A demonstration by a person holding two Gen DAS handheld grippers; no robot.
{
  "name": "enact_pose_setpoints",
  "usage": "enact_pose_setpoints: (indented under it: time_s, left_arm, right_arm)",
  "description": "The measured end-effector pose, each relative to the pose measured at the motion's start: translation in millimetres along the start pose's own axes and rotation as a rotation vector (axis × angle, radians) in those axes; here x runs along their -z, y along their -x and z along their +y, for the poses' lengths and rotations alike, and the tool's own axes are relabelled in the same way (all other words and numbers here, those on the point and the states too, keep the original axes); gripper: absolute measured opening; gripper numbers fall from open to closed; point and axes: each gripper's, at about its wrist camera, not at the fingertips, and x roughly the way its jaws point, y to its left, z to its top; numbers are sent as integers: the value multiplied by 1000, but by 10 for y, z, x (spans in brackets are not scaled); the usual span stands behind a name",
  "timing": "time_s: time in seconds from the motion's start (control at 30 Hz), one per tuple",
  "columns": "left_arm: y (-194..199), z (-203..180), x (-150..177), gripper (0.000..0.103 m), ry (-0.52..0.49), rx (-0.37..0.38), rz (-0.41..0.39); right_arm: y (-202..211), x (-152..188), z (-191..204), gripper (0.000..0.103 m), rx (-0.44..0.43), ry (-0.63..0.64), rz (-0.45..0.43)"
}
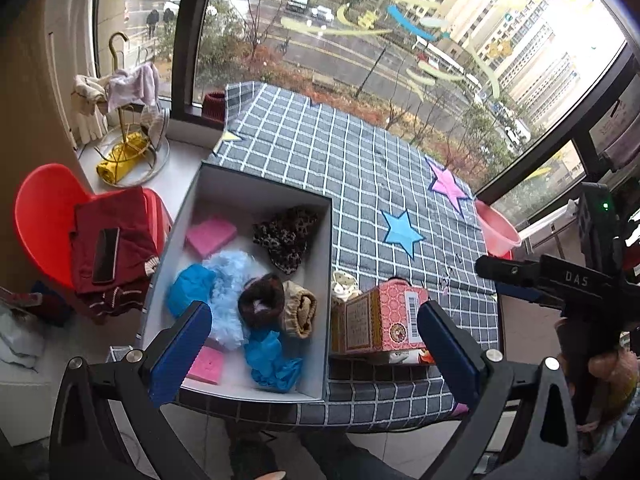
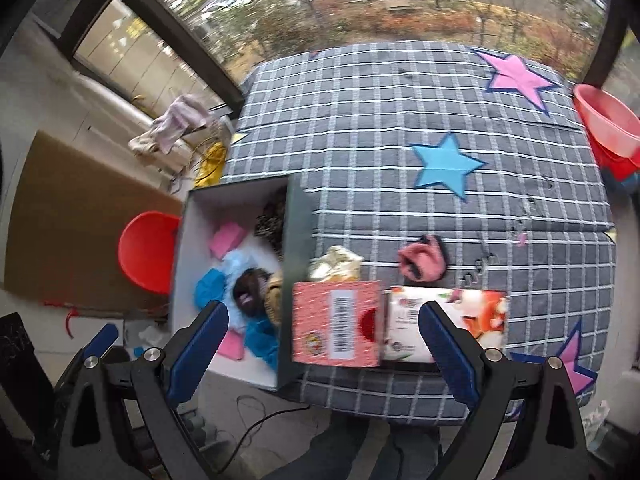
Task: Organize soft objects
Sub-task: 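Move both tools back toward the remaining items beside the tissue boxes, then grasp the white polka-dot scrunchie with the right tool while the left tool grasps the pink-and-navy sock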
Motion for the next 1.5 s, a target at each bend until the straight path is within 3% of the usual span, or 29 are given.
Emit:
enact_pose_setpoints:
  time_s: [0.27, 0.47, 0.63, 0.73, 0.87, 1.07, 1.1, 1.13, 1.17, 1.23, 1.3, 1.33, 1.37, 1.5]
  left_arm:
    - [-332, -189, -2, 103, -5, -5, 122]
    - [-481, -303, -36, 103, 3, -35, 168]
    - [-530, -310, -20, 103, 17, -88, 187]
    - [-551, -259, 30, 103, 51, -124, 204]
    - [-582, -187, 105, 103, 106, -168, 231]
    - [-611, -171, 197, 103, 147, -219, 256]
    - [-616, -178, 204, 103, 148, -224, 260]
    - [-627, -190, 212, 103, 147, -230, 265]
    - [-637, -202, 208, 103, 146, -233, 268]
    - [-662, -230, 196, 103, 143, -239, 273]
    - [-688, -264, 171, 103, 136, -243, 275]
    - [-702, -290, 150, 103, 130, -246, 276]
    - [-716, -307, 132, 103, 126, -247, 277]
    - [-804, -434, 31, 103, 91, -245, 282]
  right_arm:
    - [-237, -106, -734, 97, 69, -138, 58]
    - [-680, -207, -1081, 97, 25, -200, 182]
    - [-1084, -529, -939, 97, -38, -101, 275]
    - [-1462, -712, -747, 97, -113, -15, 379]
    - [-1962, -752, -538, 97, -137, 80, 516]
    - [-2473, -681, -395, 96, -203, 116, 684]
    - [-2523, -667, -381, 94, -208, 125, 704]
    - [-2583, -648, -372, 84, -210, 133, 730]
    - [-2629, -631, -370, 66, -209, 133, 752]
    - [-2712, -566, -391, 50, -214, 125, 799]
    - [-2765, -508, -402, 41, -238, 123, 824]
    - [-2766, -501, -416, 28, -242, 119, 819]
    - [-2749, -508, -446, 22, -245, 104, 798]
    - [-2522, -630, -716, 19, -280, 2, 674]
